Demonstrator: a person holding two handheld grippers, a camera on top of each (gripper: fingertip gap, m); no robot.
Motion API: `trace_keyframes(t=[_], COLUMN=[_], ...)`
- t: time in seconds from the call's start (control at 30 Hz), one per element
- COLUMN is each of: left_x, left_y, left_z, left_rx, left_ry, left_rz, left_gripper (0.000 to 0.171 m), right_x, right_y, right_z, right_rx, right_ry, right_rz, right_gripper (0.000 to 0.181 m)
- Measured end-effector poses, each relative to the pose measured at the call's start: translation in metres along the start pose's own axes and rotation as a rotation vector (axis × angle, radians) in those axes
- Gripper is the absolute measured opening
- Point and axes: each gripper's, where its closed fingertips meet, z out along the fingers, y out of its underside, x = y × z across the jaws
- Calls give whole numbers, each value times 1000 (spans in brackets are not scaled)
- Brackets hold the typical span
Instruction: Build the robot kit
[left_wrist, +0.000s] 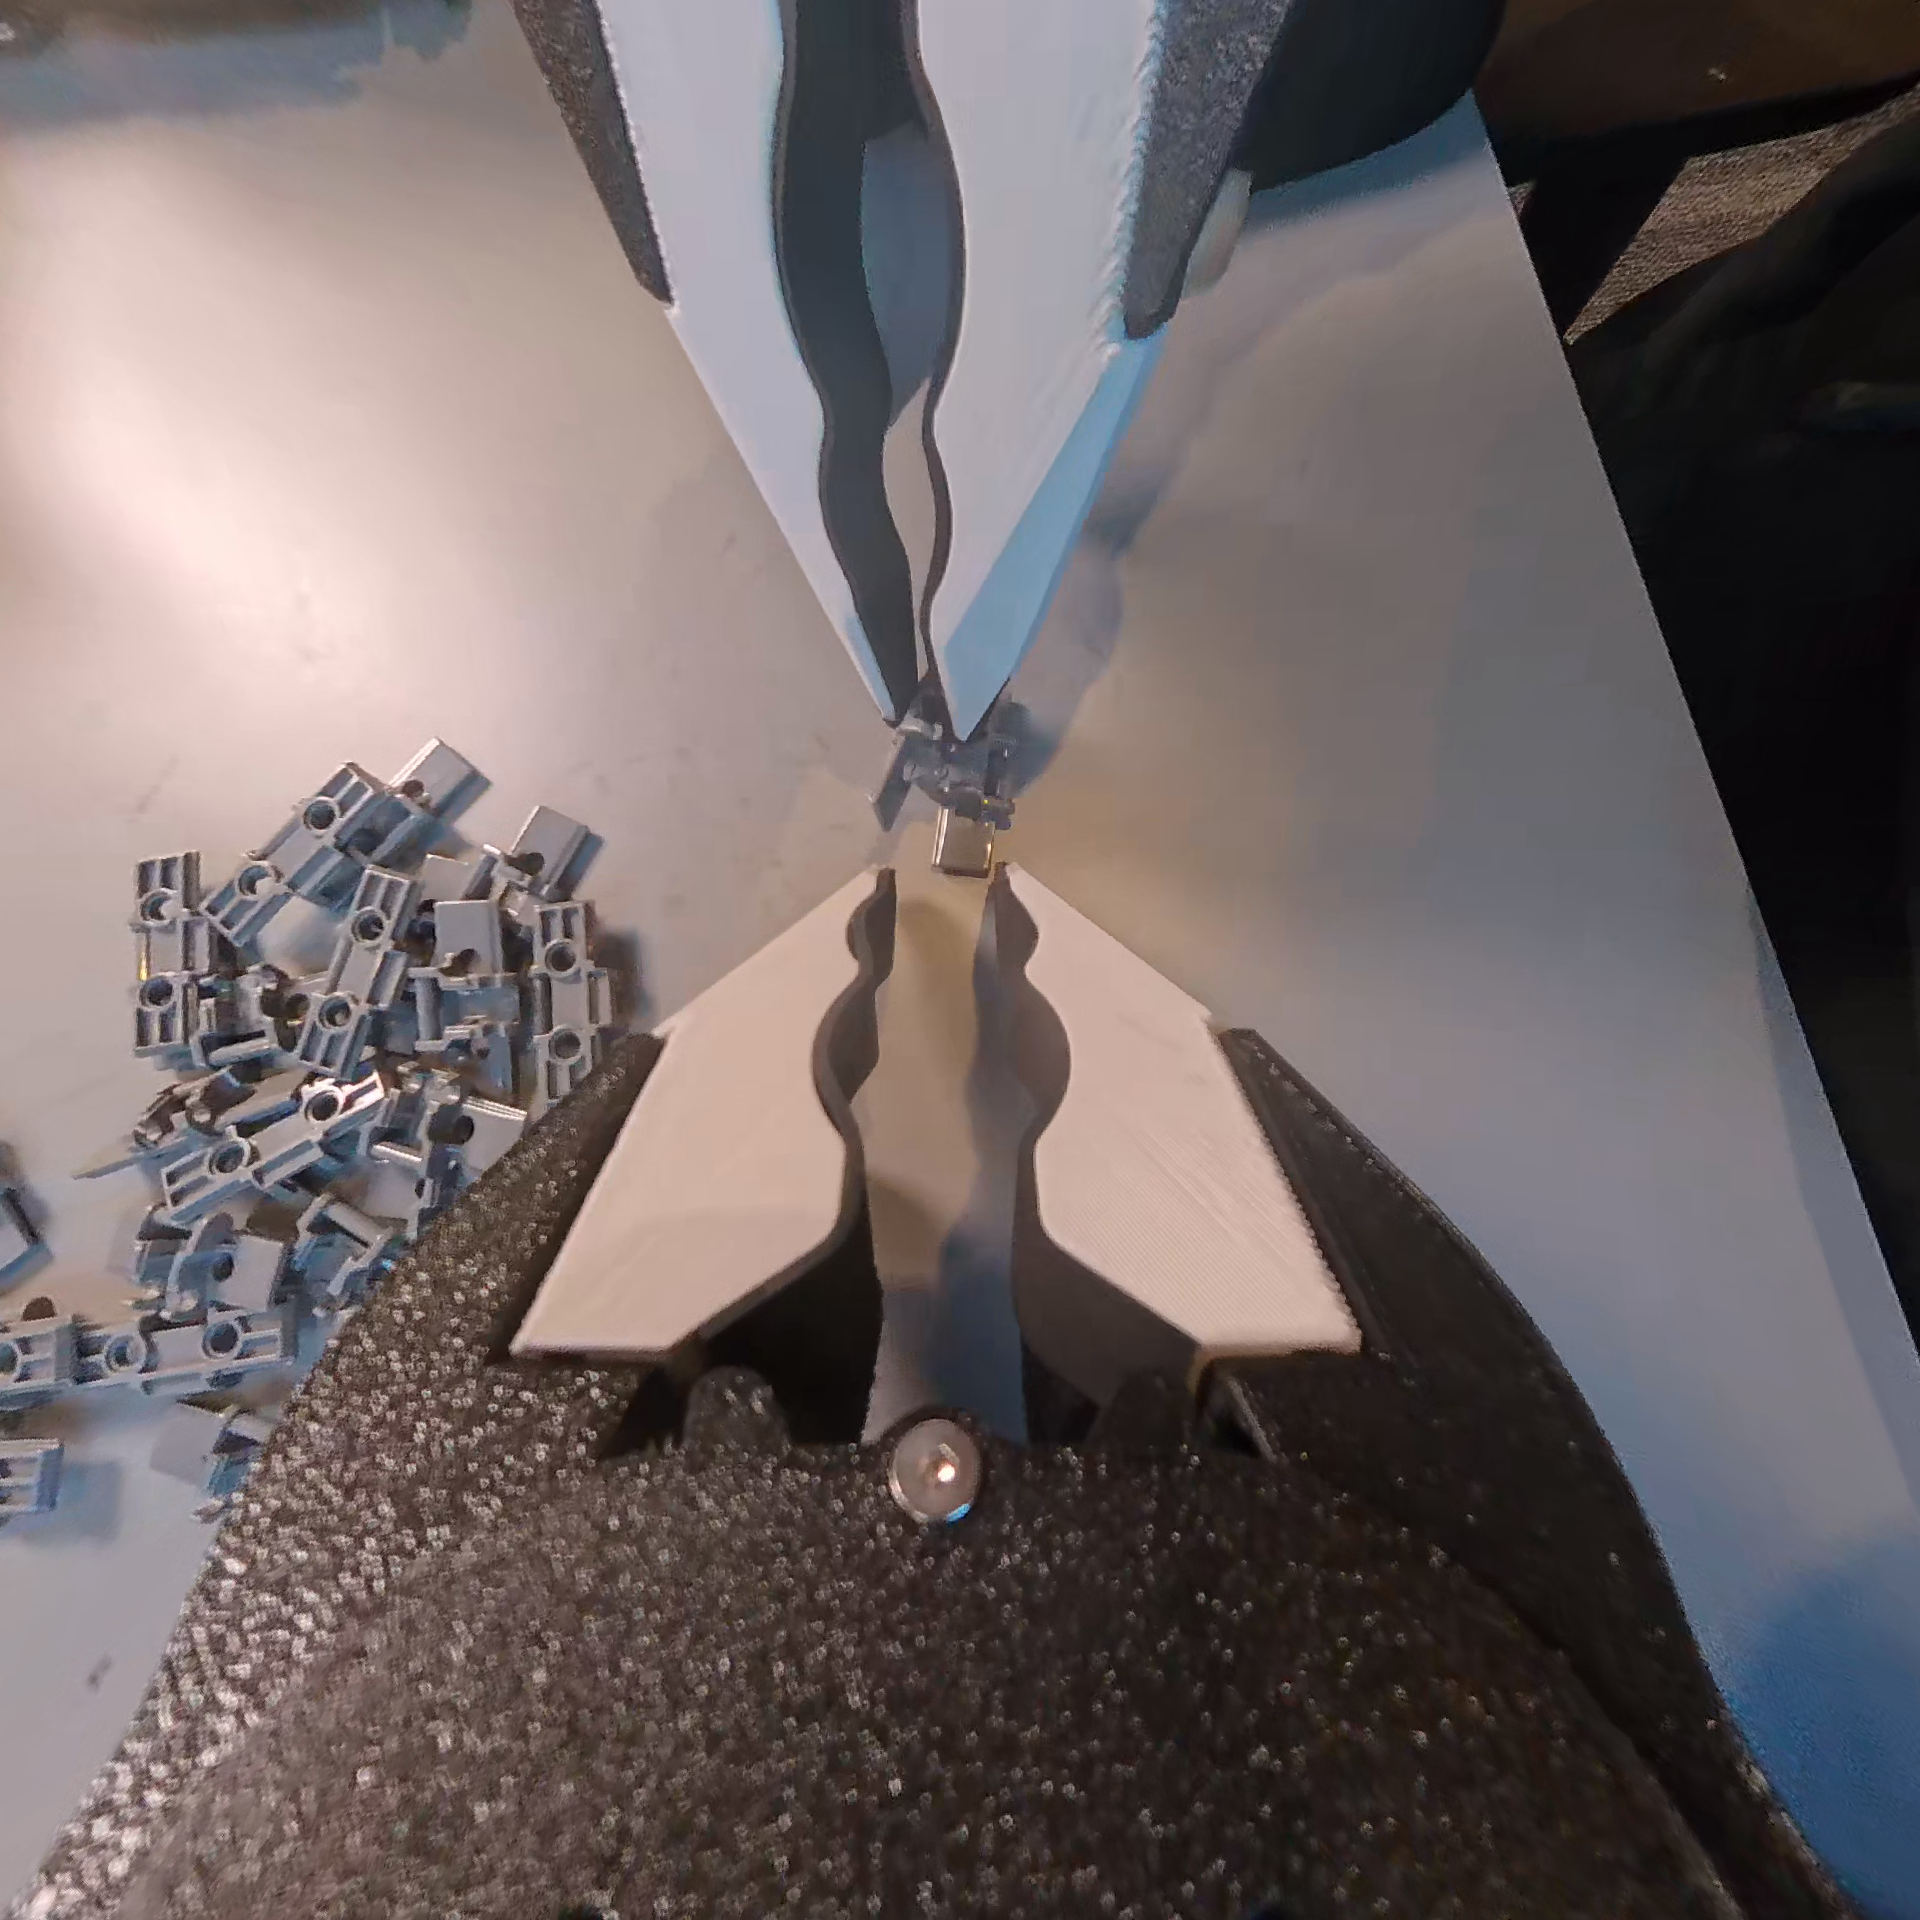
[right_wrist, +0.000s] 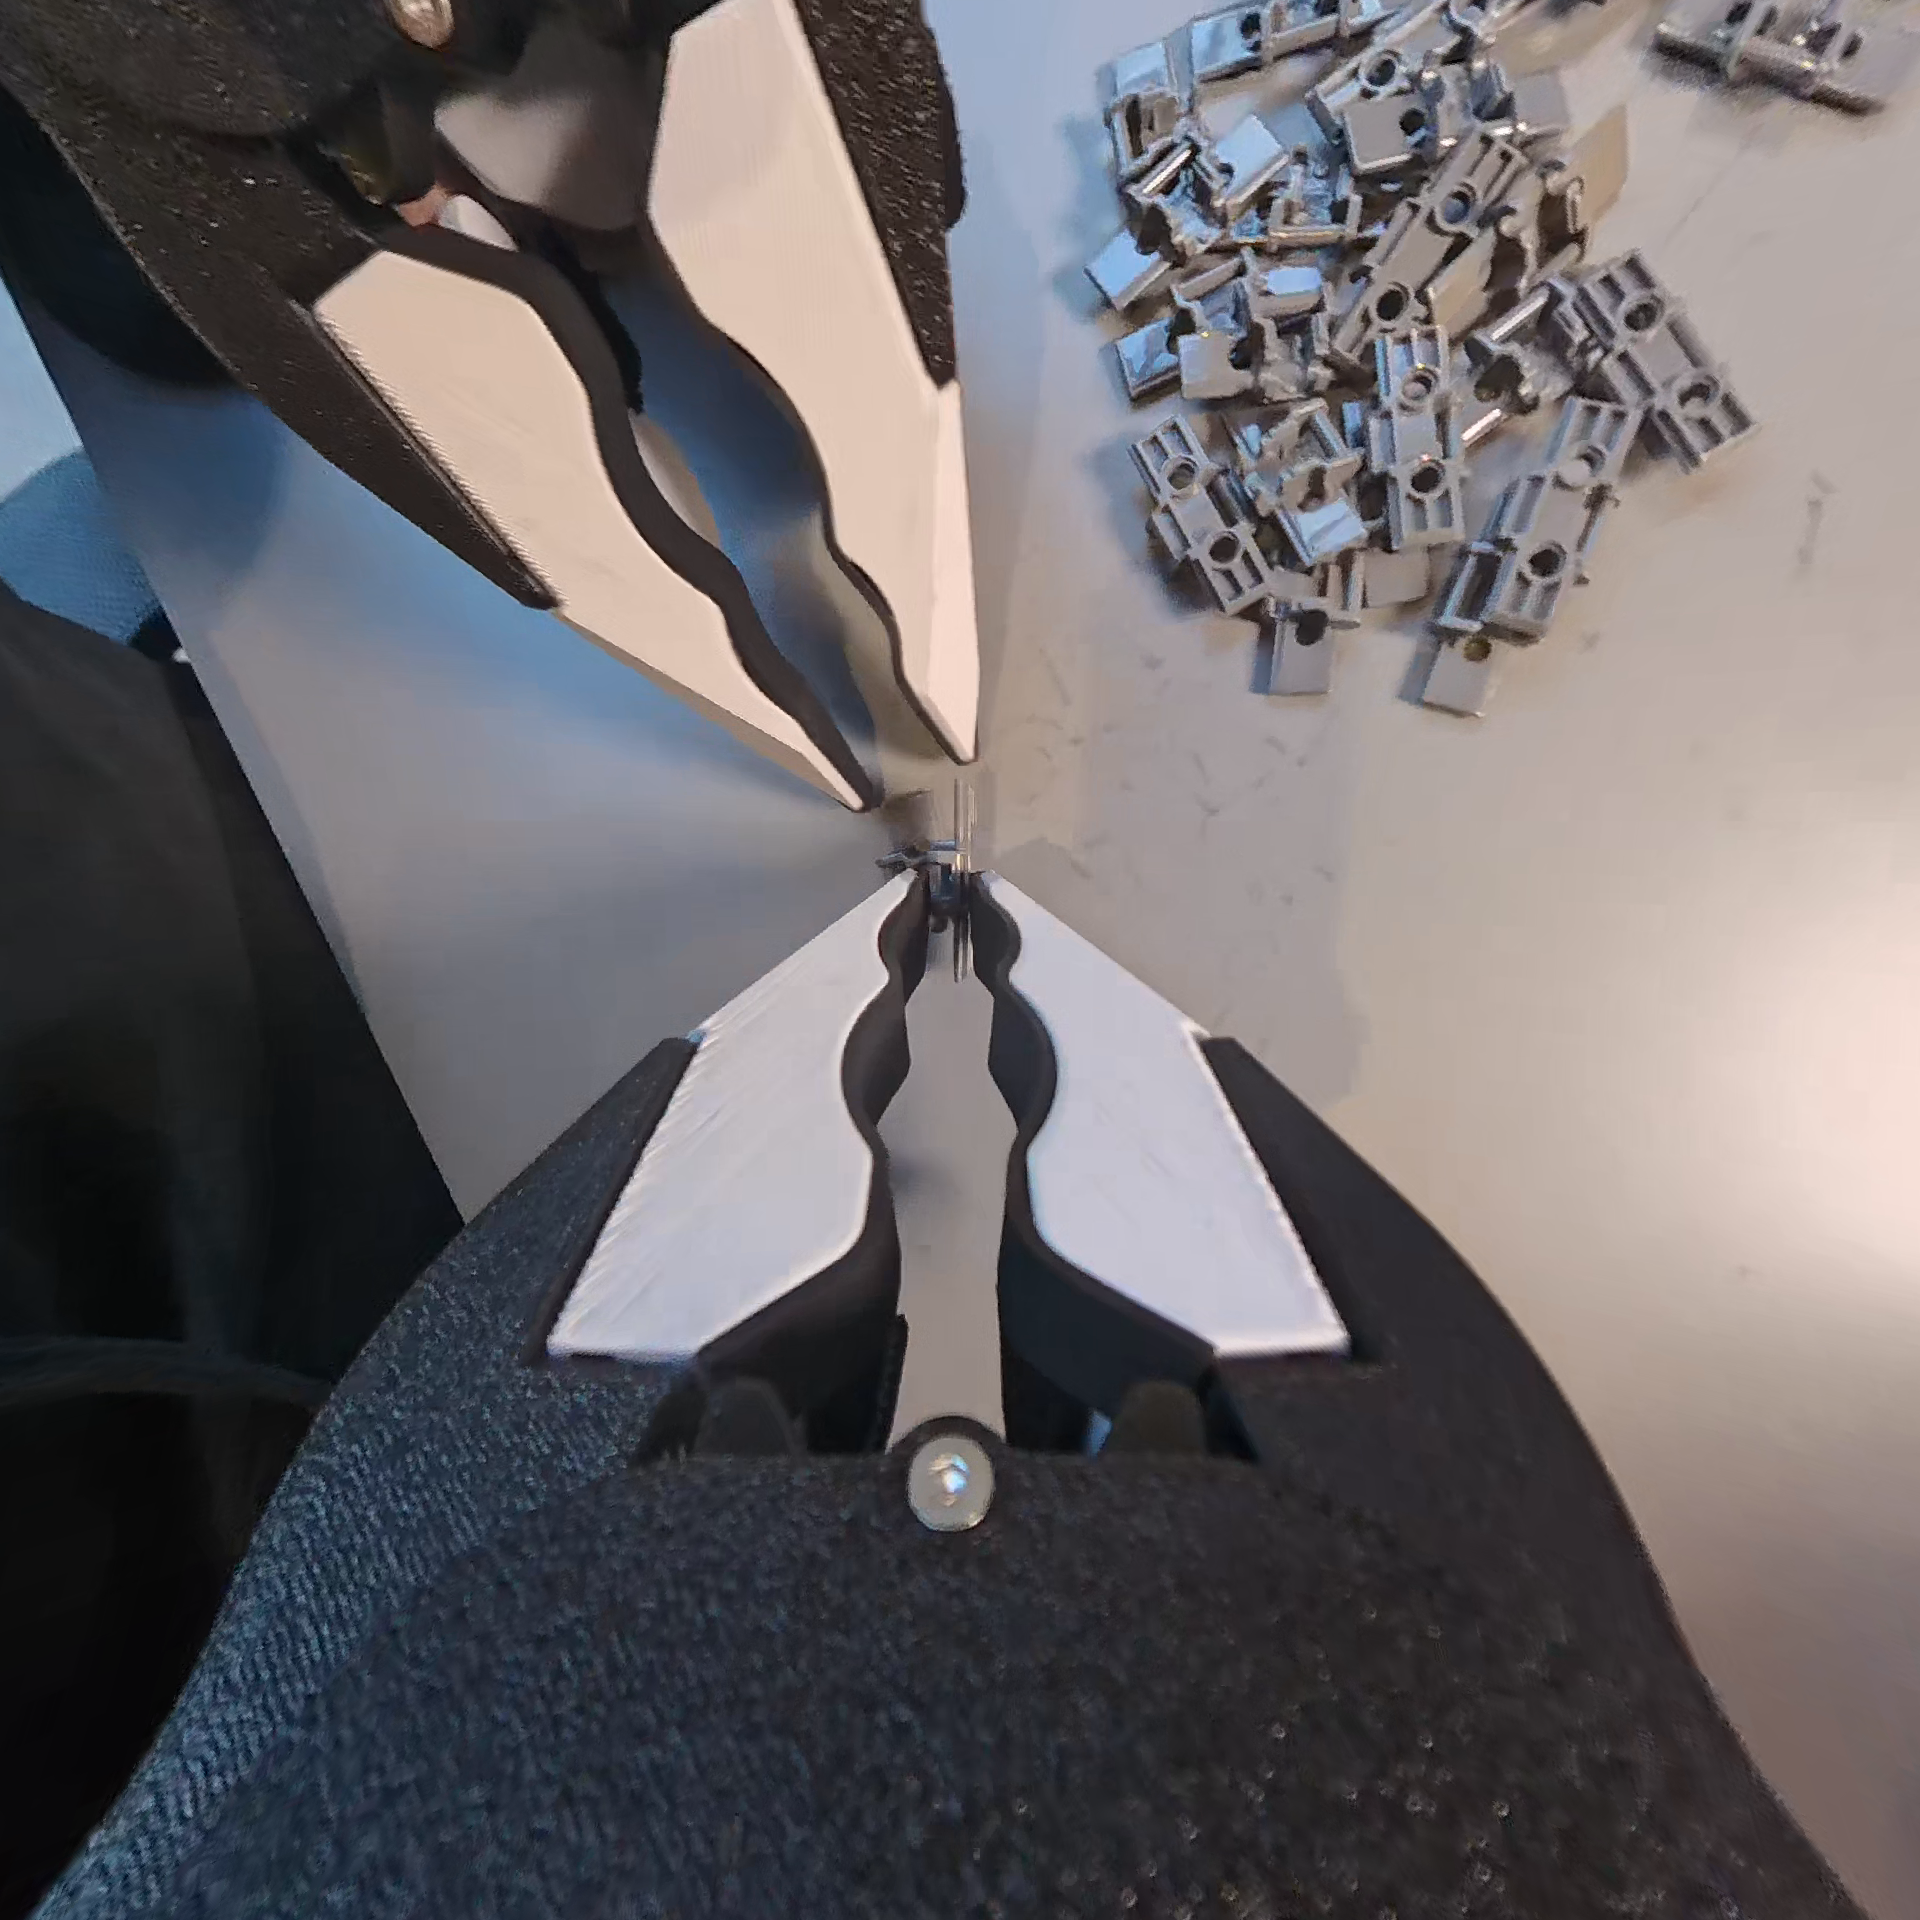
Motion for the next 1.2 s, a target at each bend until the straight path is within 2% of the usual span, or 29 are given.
trace_keyframes(t=[0.33, 0.73, 1.07, 1.2], left_x=[0, 0, 6, 11], left_y=[0, 0, -4, -7], left_z=[4, 4, -2, 0], left_rx=[-9, -8, 19, 35], left_ry=[-18, -33, -19, -4], left_rz=[31, 45, 110, 123], left_gripper=[10, 10, 9, 9], right_x=[-2, 3, 0, -5], right_y=[-1, 3, -2, -1], right_z=[2, 5, 0, -1], right_rx=[-98, -149, -107, -78], right_ry=[19, 42, 21, -18], right_rz=[-164, -140, -103, -35], right_gripper=[7, 7, 7, 7])
